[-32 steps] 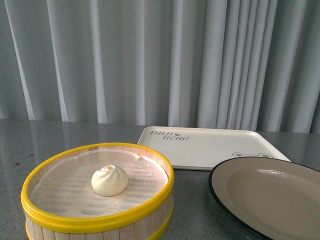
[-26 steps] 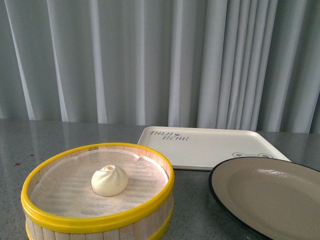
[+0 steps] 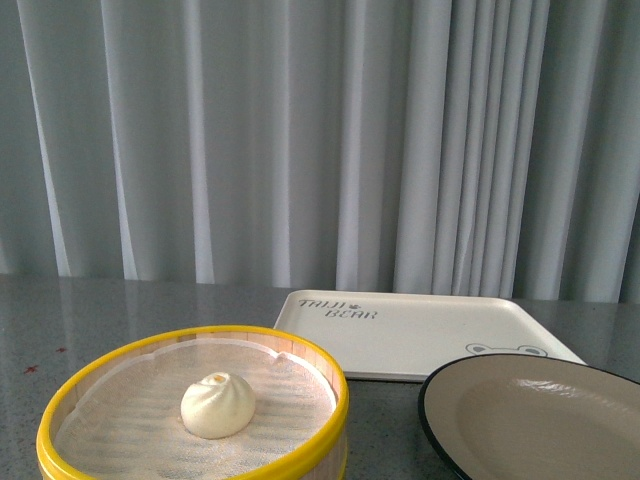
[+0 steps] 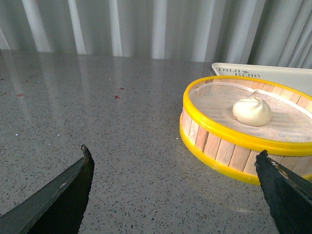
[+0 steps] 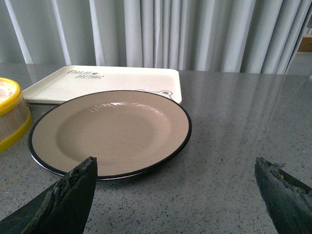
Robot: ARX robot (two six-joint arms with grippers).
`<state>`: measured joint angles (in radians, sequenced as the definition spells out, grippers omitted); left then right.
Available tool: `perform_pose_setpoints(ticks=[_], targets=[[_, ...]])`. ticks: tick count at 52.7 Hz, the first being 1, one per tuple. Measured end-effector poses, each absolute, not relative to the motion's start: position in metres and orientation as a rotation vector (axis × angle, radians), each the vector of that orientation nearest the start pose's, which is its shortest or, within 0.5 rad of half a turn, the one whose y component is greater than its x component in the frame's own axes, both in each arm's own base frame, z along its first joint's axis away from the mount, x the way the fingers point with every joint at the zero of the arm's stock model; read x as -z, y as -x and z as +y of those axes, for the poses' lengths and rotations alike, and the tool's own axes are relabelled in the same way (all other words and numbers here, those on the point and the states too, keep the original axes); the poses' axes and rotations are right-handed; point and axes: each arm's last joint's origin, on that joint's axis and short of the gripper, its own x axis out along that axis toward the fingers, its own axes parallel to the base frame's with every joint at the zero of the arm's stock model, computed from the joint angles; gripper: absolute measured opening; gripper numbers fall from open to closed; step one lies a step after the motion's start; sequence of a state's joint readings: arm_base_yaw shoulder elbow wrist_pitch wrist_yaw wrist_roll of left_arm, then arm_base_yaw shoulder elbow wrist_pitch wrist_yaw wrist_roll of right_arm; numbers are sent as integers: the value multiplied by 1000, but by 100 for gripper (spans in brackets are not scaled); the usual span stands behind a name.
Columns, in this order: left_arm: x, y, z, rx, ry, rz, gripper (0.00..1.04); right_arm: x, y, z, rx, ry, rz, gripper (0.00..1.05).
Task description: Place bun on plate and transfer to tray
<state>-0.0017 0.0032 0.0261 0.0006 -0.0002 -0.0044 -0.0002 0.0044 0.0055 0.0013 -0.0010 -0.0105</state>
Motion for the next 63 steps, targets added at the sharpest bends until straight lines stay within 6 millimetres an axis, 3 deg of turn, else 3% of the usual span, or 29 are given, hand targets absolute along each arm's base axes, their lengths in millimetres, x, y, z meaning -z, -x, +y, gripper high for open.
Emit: perform_pose_setpoints(ticks=[14,20,28,32,37,52,63], targets=[[-172,-96,0,1,5,-23,98,-165,-98,0,-1,10,-2,96],[-171,-100,-3,-7,274,266,98,-165,-98,0,-1,10,-3,96],[-214,-118,-11,114,340,141,98,-165,-98,0,-1,10,-3,96],[-237,-138,-15,164,329,86,98,-165,-98,0,-1,10,-3,96],[-251,-171,-24,222,281,85,98,-165,-98,0,-1,10,-3,96],[-261,-266,-65,312,90,274,98,-165,-98,0,-1,10,-3,96],[-279,-314,-91,299,-69,323,98,-165,-98,0,-1,10,-3,96]])
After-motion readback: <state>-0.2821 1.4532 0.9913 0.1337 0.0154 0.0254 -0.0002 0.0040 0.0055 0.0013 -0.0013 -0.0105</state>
